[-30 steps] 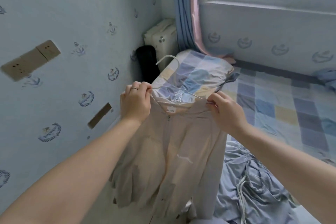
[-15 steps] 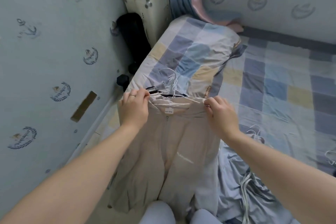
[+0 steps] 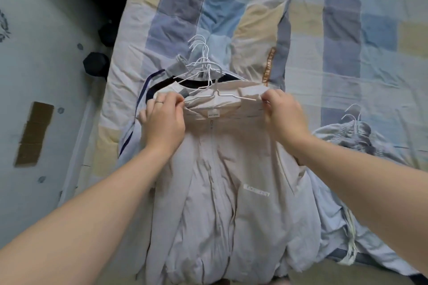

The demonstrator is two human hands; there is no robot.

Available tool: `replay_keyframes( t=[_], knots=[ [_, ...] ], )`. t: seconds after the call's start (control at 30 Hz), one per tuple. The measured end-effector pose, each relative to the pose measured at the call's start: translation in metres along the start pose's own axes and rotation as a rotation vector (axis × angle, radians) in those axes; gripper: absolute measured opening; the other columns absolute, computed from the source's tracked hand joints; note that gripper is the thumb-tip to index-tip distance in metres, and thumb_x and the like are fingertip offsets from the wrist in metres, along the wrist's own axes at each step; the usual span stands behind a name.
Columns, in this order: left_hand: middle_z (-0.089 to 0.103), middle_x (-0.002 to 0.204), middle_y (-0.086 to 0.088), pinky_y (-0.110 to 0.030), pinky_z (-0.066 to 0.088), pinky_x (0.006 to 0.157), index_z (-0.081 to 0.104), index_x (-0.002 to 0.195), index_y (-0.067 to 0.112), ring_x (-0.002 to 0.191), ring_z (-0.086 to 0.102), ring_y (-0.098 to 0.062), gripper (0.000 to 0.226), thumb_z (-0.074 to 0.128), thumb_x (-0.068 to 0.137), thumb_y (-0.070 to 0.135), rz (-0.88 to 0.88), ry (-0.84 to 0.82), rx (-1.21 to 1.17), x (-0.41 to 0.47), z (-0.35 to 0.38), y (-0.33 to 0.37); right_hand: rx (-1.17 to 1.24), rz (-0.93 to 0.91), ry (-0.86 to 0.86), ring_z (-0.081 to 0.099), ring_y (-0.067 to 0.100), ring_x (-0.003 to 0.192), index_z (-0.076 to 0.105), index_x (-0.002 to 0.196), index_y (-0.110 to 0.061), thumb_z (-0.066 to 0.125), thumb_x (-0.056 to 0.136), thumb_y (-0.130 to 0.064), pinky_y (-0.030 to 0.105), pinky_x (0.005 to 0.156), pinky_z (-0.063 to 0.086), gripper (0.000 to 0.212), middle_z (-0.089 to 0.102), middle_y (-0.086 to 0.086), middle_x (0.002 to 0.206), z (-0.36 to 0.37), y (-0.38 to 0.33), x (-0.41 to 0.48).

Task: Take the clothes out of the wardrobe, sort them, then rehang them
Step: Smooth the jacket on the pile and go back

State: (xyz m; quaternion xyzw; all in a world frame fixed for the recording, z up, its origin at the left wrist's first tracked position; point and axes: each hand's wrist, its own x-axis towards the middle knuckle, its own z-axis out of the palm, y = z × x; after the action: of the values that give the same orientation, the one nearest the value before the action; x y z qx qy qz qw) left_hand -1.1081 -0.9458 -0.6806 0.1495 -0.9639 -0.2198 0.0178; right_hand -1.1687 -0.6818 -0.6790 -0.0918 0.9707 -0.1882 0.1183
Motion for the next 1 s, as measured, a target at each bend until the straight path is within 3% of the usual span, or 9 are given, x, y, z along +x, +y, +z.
replay_keyframes(
  t=[0.23,0.37,0.47,0.73,1.0],
  knots=[
    [0.062,0.116,-0.005,-0.044,0.032,0.092,0.059,0.112,0.019,0.108,0.050,-0.033,0.017,0.049,0.099,0.024,0.032,-0.053,0.014,0.055,0.068,-0.030,-0.012,0.063,-0.004,0.053,0.034,0.105,0.056,0.107,-0.018,0.044,0.095,-0.016,0.041,0.075,0.044,0.017,0.061,0.008,0.113,0.071,0.025,0.054],
    [0.054,0.138,-0.004,-0.048,0.027,0.109,0.051,0.133,0.023,0.130,0.041,-0.031,0.037,0.051,0.098,0.033,-0.047,-0.141,0.078,0.057,0.083,-0.037,0.054,0.132,-0.148,0.049,0.035,0.120,0.049,0.130,-0.016,0.052,0.093,-0.019,0.047,0.096,0.044,0.038,0.057,0.014,0.127,0.092,0.030,0.061],
    [0.033,0.159,-0.002,-0.048,0.012,0.120,0.036,0.149,0.029,0.148,0.020,-0.025,0.054,0.048,0.098,0.044,-0.127,-0.223,0.113,0.034,0.081,-0.037,0.082,0.161,-0.246,0.040,0.033,0.133,0.034,0.148,-0.017,0.053,0.095,-0.029,0.047,0.110,0.033,0.057,0.046,0.013,0.145,0.092,0.025,0.048],
    [0.000,0.168,0.002,-0.051,-0.001,0.123,0.014,0.156,0.039,0.153,-0.006,-0.020,0.066,0.036,0.097,0.061,-0.152,-0.406,0.107,-0.055,0.038,0.002,-0.017,0.068,-0.334,0.008,0.018,0.149,0.010,0.156,-0.033,0.038,0.098,-0.052,0.043,0.120,0.016,0.067,0.012,-0.006,0.163,0.034,0.010,-0.044],
    [-0.010,0.167,0.008,-0.050,-0.008,0.121,0.001,0.155,0.047,0.151,-0.016,-0.016,0.072,0.032,0.093,0.068,-0.152,-0.407,0.128,-0.155,-0.036,0.070,-0.171,-0.170,-0.408,0.005,0.019,0.150,0.002,0.156,-0.035,0.034,0.099,-0.054,0.042,0.117,0.016,0.068,0.004,-0.008,0.164,-0.062,0.011,-0.114]
  ],
)
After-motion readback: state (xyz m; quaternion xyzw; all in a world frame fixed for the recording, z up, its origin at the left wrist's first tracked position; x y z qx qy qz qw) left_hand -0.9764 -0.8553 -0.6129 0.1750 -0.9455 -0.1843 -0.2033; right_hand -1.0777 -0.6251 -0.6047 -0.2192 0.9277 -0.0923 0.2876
